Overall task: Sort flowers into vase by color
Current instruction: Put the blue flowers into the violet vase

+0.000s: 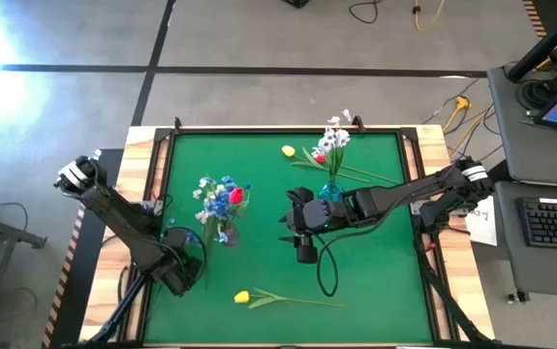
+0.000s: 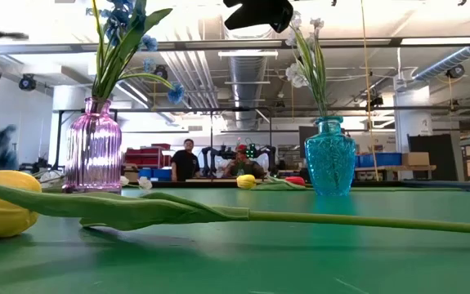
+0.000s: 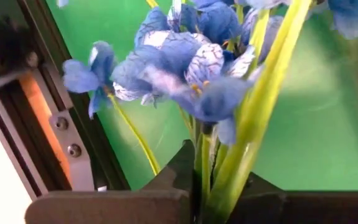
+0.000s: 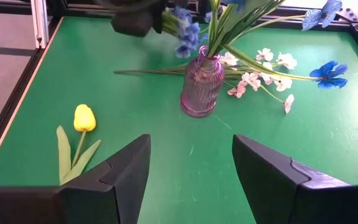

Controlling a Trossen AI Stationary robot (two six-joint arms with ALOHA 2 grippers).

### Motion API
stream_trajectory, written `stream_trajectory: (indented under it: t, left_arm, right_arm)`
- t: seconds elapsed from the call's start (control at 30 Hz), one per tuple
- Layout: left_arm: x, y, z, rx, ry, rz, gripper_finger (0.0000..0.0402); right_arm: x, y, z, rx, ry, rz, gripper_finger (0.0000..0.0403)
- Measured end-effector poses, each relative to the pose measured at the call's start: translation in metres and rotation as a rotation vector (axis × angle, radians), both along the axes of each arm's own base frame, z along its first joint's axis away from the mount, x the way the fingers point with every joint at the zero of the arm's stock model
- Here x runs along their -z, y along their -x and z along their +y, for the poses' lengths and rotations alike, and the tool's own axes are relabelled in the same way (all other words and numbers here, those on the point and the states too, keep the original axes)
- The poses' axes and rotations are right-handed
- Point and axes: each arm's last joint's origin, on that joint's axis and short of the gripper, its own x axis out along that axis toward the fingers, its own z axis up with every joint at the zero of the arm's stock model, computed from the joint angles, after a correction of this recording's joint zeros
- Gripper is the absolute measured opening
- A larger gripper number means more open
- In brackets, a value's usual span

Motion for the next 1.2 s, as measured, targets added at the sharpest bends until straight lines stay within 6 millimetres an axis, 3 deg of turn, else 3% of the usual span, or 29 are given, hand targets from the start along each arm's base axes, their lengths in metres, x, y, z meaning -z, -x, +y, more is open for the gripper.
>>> stream_trajectory:
  t: [0.5,0.73,1.0,1.2]
  left_arm:
    - [-0.091,0.007,0.017,0.073,-0.244,-0.191,0.0001]
    - [-0.132,-0.002,0.019,0.182,-0.361,-0.487,0.0001]
    - [-0.171,-0.009,0.017,0.328,-0.462,-0.644,0.0001]
    - [-0.198,-0.014,0.018,0.470,-0.713,-0.778,0.0000]
  right_arm:
    - [0.000,0.000,0.000,-0.012,0.019,0.000,0.0219]
    - [0.000,0.000,0.000,-0.014,0.022,0.000,0.0219]
    - [0.000,-0.001,0.000,-0.014,0.021,-0.008,0.0219]
    - [-0.002,-0.002,0.000,-0.019,0.024,-0.031,0.0219]
